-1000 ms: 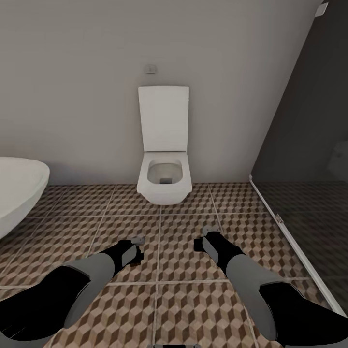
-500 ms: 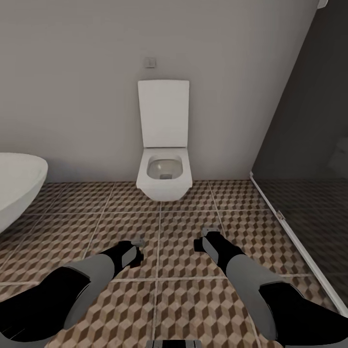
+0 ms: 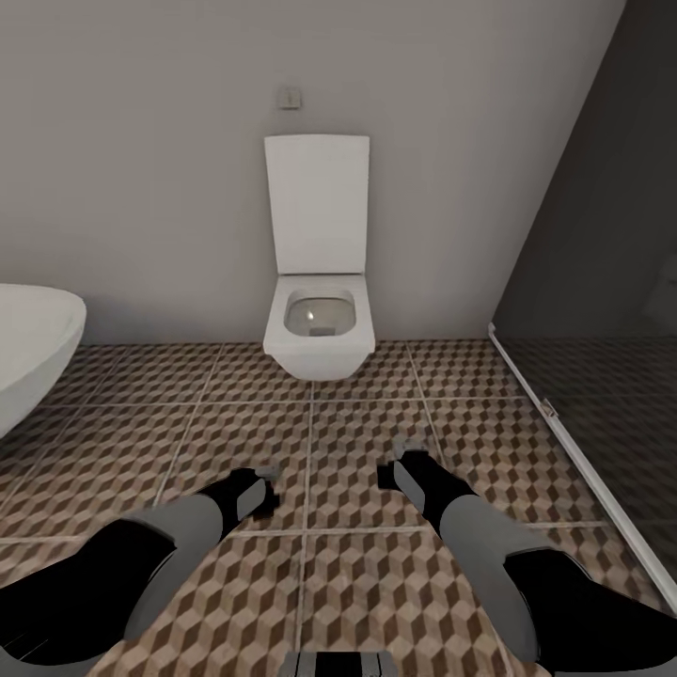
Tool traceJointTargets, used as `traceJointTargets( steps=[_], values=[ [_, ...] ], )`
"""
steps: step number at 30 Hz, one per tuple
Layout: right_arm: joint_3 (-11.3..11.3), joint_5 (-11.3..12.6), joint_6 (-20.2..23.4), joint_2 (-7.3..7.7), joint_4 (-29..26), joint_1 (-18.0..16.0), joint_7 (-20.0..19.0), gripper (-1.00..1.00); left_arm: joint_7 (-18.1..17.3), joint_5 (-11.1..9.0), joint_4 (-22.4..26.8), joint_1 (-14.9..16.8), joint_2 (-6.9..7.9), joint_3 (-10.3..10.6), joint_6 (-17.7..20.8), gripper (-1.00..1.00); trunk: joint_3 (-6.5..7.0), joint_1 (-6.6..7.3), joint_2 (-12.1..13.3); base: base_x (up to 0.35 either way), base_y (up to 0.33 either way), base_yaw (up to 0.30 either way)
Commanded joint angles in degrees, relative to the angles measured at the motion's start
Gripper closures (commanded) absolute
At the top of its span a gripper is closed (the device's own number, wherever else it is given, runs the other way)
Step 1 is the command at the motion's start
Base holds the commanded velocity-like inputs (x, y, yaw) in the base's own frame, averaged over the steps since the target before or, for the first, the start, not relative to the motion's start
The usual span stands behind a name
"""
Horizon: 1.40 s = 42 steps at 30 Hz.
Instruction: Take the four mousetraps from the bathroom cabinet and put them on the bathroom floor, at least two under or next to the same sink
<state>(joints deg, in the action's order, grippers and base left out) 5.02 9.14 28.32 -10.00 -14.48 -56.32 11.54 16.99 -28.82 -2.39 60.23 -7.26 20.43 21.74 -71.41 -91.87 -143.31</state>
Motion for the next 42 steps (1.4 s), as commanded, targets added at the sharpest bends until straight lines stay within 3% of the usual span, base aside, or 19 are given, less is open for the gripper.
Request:
traceJointTargets(
  steps=[1, 32, 42],
  values=[
    [0.43, 0.61, 0.24, 0.0, -0.09, -0.02, 0.49, 1.0, 0.24, -0.44, -0.07, 0.06, -0.03, 0.49, 0.14, 1.0, -0.27, -0.01, -0.04, 0.0, 0.0, 0.0],
    [0.43, 0.61, 0.24, 0.0, -0.05, -0.02, 0.42, 1.0, 0.24, -0.44, -0.07, 0.06, -0.03, 0.49, 0.14, 1.0, -7.14, -0.81, -0.45, 0.0, 0.0, 0.0],
    [0.47, 0.55, -1.08, 0.0, 0.09, -0.02, 0.23, 1.0, 0.24, -0.44, -0.07, 0.06, 0.0, 0.49, -0.05, 1.0, -7.14, -0.81, -0.45, 0.0, 0.0, 0.0]
  ],
)
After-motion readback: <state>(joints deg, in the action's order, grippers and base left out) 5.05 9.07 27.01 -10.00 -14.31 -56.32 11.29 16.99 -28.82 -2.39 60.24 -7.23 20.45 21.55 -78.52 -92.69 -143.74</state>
